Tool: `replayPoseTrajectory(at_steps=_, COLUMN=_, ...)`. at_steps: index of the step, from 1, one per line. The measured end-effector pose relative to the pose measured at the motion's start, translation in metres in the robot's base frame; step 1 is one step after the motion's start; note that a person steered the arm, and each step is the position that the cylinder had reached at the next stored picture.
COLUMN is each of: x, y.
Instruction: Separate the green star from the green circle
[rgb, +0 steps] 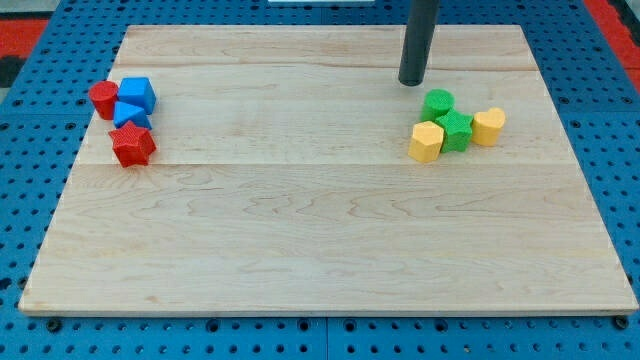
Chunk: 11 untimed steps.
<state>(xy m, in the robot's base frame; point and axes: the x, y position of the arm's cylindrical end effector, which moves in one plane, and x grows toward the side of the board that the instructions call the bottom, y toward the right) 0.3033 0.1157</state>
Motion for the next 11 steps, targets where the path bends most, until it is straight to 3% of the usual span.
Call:
replayPoseTrajectory(at_steps=3, x=-0.007, y=0.136)
replayPoseTrajectory(at_steps=4, x=0.003, y=0.132)
replayPoseTrajectory(at_steps=6, x=0.063, y=0.114)
replayPoseTrajectory(at_steps=8, x=0.087, y=0.011)
replayPoseTrajectory(at_steps=10, x=0.142, y=-0.063)
replayPoseTrajectory(at_steps=11, x=0.128, y=-0.035)
